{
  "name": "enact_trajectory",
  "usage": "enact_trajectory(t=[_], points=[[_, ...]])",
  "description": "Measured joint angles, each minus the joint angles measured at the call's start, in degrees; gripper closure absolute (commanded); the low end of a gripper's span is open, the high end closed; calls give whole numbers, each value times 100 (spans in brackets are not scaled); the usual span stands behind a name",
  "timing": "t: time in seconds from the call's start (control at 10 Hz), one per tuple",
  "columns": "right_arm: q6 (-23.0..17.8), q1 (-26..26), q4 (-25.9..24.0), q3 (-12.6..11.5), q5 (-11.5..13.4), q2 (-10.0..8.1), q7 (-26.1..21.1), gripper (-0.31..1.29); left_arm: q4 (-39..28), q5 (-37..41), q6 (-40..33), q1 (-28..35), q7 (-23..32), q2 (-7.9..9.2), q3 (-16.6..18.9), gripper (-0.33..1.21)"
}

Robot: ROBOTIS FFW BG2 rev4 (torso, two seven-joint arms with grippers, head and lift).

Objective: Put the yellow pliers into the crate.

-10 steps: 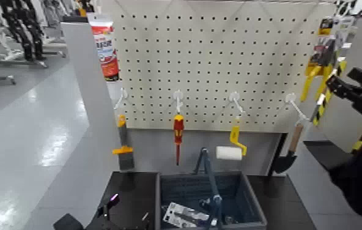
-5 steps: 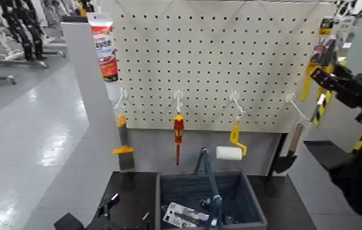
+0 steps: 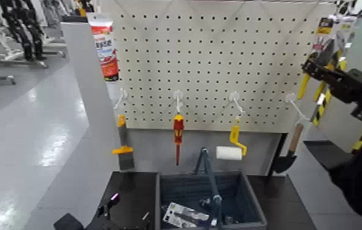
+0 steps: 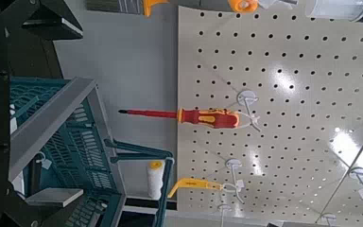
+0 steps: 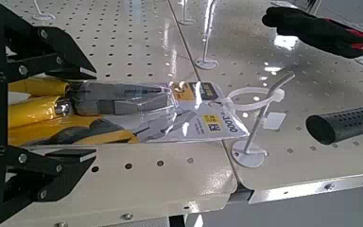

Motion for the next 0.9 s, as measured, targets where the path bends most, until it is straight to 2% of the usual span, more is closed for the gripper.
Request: enact_trajectory(t=[0.9], points=[[123, -25, -241, 29, 144, -25, 2, 112, -10, -9, 2, -7, 0, 0, -9, 13]])
